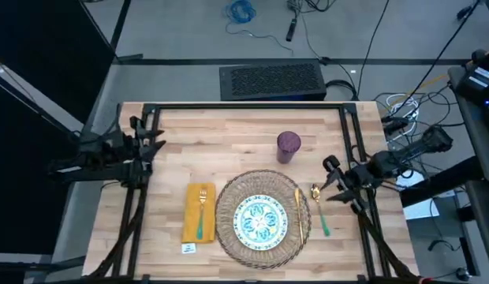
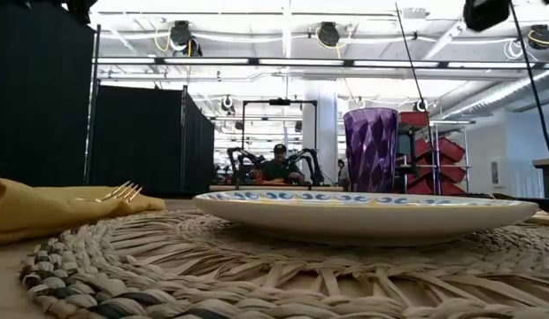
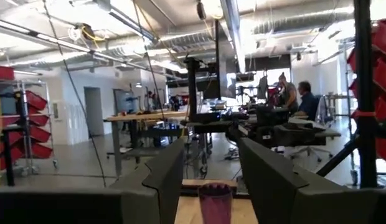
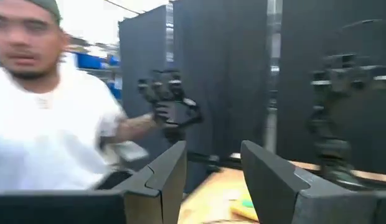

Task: Set table place
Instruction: Return to Home Position

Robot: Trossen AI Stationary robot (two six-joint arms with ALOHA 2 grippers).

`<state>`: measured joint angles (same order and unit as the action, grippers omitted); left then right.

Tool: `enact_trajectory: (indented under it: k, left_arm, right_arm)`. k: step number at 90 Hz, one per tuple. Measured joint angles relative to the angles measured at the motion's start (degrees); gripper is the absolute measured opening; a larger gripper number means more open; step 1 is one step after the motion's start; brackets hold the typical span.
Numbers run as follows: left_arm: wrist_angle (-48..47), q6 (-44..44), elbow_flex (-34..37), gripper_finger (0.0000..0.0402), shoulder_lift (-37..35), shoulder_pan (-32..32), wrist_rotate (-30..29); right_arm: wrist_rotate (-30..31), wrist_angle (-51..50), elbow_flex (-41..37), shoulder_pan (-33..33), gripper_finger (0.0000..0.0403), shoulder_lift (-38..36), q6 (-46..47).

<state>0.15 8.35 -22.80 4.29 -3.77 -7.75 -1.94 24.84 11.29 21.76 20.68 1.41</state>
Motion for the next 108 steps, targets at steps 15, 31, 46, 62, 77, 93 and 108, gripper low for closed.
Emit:
enact_trajectory:
  k: [15,31,46,62,77,93,108]
  left_arm:
    - [1.2,1.2,0.3,0.0141,-0.2,0.0,-0.3]
    - [0.6,1.4,0.3,0.0141,-0.2,0.0,-0.7]
    - [0.6,1.0,0.3,0.0141,-0.2,0.0,0.0]
    - [0.7,0.5,0.3,0.0141,0.7,0.0,1.3]
    - [0.6,-0.8,0.3,0.0141,3.4,0.0,1.4]
    - [1.2,-0.1,0.4,0.0141,8.4,0.0,0.7]
    - [0.0,-1.2,0.4,0.0141,11.5,0.0,1.1]
  right_arm:
    - [-2.0,-3.9,0.0,-10.7,0.0139,-1.7,1.9]
    - [-11.3,-4.3,-0.1,-23.7,0.0139,-1.4,5.7]
    - [-20.5,-3.9,-0.1,-33.1,0.0139,-1.4,10.6]
    - [-18.5,-4.1,-0.1,-36.3,0.0139,-1.4,11.0]
    - [-14.8,-4.2,-0.1,-36.4,0.0139,-1.4,11.6]
    - [-14.8,-4.1,-0.1,-36.4,0.0139,-1.4,11.8]
    - [-14.9,-4.1,-0.1,-36.3,0.0139,-1.4,11.9]
